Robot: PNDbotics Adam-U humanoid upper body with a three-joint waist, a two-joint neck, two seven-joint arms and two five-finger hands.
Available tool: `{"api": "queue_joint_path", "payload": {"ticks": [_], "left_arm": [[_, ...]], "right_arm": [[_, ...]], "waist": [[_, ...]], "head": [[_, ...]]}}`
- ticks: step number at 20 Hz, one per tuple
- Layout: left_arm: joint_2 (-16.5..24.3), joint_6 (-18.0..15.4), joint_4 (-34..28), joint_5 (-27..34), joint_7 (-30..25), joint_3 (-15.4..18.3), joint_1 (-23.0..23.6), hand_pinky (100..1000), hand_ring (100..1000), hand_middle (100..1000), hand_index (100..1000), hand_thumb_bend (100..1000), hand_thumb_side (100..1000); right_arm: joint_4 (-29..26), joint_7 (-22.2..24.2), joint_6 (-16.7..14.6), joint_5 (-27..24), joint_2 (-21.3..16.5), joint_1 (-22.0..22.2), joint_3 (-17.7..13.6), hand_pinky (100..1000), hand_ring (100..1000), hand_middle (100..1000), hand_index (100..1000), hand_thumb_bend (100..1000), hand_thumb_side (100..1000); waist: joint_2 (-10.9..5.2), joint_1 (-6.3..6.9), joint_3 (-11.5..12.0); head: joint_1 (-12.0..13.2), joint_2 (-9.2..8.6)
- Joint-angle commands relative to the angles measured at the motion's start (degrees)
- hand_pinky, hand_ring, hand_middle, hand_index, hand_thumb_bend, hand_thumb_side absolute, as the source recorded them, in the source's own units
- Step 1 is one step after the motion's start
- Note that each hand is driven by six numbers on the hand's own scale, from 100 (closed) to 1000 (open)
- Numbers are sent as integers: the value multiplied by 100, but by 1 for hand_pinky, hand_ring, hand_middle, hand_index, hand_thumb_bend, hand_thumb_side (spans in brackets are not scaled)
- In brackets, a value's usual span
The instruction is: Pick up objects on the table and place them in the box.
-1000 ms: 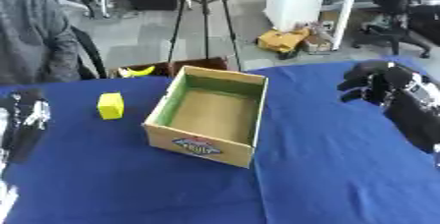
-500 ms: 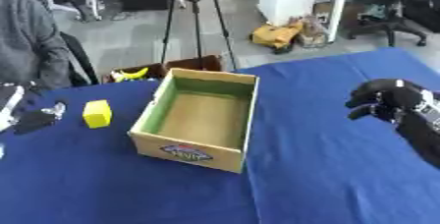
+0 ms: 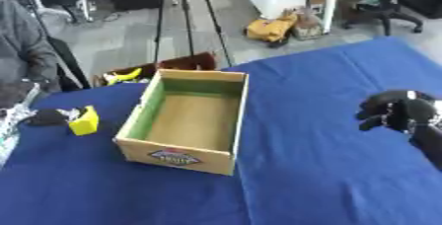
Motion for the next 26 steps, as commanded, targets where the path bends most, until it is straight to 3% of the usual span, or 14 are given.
{"api": "queue_joint_path", "payload": {"ticks": [1,8,17,26], "left_arm": [[82,140,-18,-147,45,137,-152,677,720,756,877,595,514],[-55,651,102,39,754,199,-119,639,712,751,868,446,491],[-236,984,242,277,1119,144,-71,624,704,742,864,425,498],[-343,1157,345,507,1353,124,17,588,663,713,849,389,487]], "right_arm": [[-145,23,-10,67,-152,-75,-22,687,740,714,797,100,749],[-184,40,-26,173,-143,-101,-20,687,741,715,797,100,755],[-206,66,-45,285,-120,-140,-7,687,741,715,797,100,760],[-199,73,-47,330,-106,-144,-10,687,741,715,797,100,763]], "waist": [[-51,-13,-27],[90,46,-113],[228,82,-174],[269,91,-172]], "head": [[51,-94],[83,-177],[86,-205],[73,-228]]}}
